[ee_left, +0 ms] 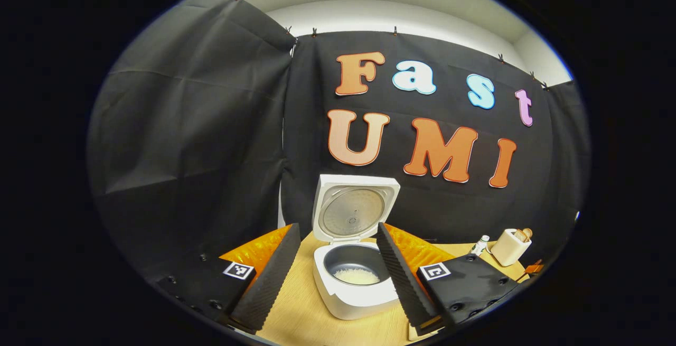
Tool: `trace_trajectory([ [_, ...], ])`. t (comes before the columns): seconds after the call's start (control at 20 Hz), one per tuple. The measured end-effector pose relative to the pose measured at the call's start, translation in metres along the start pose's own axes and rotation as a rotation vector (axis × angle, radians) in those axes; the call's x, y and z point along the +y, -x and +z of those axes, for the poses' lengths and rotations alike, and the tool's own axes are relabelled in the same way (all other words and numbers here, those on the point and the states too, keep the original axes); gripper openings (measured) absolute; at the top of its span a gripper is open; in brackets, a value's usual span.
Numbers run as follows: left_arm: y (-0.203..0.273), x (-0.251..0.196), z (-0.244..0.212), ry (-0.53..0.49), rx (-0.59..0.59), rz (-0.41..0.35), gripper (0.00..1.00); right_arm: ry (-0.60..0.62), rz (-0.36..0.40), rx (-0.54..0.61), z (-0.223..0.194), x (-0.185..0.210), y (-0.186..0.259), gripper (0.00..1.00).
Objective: Close the left gripper, press the button to open the rice cooker; take a wooden spoon from the chopstick holder with the right hand, scoop a spoonful of rice and pour it into the rice cooker, then put the wooden spoon back into the chopstick holder.
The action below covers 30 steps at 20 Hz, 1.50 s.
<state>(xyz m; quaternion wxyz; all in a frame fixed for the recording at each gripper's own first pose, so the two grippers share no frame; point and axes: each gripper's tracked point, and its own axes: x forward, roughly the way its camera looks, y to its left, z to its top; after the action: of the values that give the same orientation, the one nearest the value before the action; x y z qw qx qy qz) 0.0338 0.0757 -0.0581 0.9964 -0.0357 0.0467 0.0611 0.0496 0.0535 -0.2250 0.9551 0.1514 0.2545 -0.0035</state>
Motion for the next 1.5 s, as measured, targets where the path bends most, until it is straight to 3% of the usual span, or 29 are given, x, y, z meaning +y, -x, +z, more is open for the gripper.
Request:
trace_trajectory([
  [0.4,-0.007,-0.002,-0.008,-0.015,0.014,-0.006,1.0,0.112,0.172,-0.064,0.016,0.089,0.05,0.02],
  [0.75,-0.005,0.002,-0.008,-0.03,0.02,-0.006,0.98,0.271,0.271,-0.012,-0.039,0.141,0.043,0.02],
  [1.2,0.004,0.016,-0.012,-0.075,0.03,0.015,0.99,0.508,0.214,0.009,-0.113,0.127,0.02,0.02],
  [1.35,0.004,0.018,-0.017,-0.074,0.045,0.016,1.0,0.527,0.229,-0.023,-0.116,0.133,0.02,0.02],
  [1.5,0.006,0.019,-0.023,-0.073,0.058,0.012,1.0,0.447,0.231,0.014,-0.129,0.128,0.018,0.03],
])
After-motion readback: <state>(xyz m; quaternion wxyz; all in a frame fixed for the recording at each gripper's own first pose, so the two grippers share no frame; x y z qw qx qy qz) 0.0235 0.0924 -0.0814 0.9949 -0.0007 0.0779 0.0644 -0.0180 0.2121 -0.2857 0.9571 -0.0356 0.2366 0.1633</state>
